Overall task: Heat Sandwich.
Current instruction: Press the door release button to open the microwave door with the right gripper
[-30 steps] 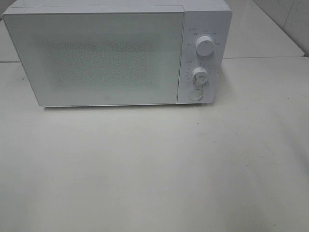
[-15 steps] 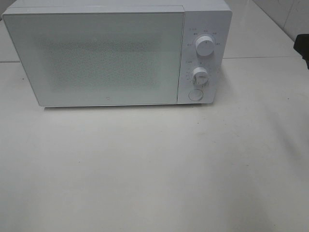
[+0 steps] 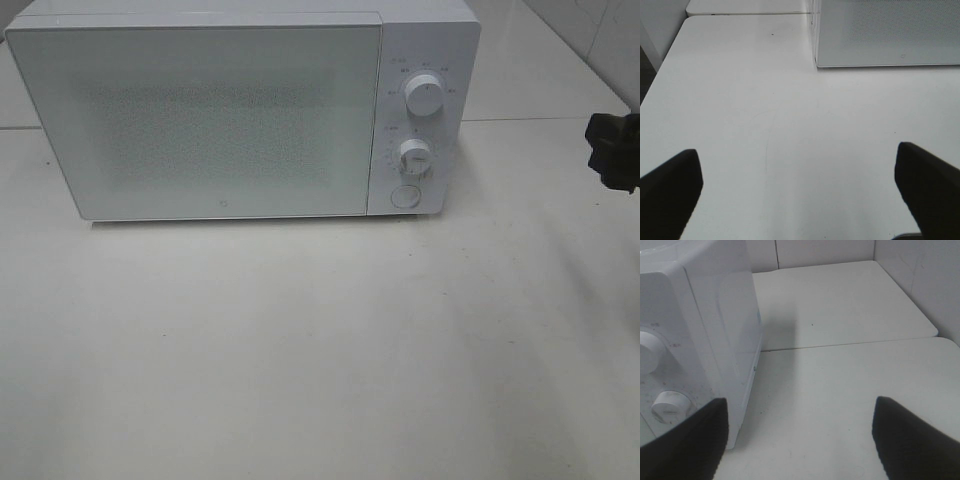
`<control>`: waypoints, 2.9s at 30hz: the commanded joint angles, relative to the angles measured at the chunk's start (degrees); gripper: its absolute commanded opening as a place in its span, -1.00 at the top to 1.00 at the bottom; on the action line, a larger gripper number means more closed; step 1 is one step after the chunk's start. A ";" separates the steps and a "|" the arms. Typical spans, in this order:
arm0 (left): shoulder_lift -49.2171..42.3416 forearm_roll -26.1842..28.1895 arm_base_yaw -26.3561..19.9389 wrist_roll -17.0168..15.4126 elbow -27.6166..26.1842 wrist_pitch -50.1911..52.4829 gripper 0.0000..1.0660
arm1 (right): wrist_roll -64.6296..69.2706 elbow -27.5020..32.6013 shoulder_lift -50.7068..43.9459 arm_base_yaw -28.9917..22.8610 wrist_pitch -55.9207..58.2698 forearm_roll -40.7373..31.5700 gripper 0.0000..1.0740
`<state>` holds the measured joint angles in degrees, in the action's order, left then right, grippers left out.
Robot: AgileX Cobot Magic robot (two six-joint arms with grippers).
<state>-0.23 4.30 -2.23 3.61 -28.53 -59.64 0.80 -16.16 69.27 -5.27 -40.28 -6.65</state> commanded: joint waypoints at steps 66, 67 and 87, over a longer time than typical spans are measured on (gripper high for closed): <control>-1.43 0.06 0.06 -0.11 0.17 0.11 -0.90 | 37.76 -6.02 31.51 -41.60 -26.59 -37.82 -0.42; -1.43 0.06 0.06 -0.11 0.17 0.11 -0.90 | 41.60 -6.02 31.51 -41.60 -26.59 -37.82 -0.42; -1.43 0.06 0.06 -0.11 0.17 0.11 -0.90 | 71.62 -6.02 31.51 -41.60 -26.13 -37.82 0.81</control>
<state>-0.23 4.30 -2.23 3.61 -28.53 -59.64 72.08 -21.66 100.73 -46.70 -66.35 -44.98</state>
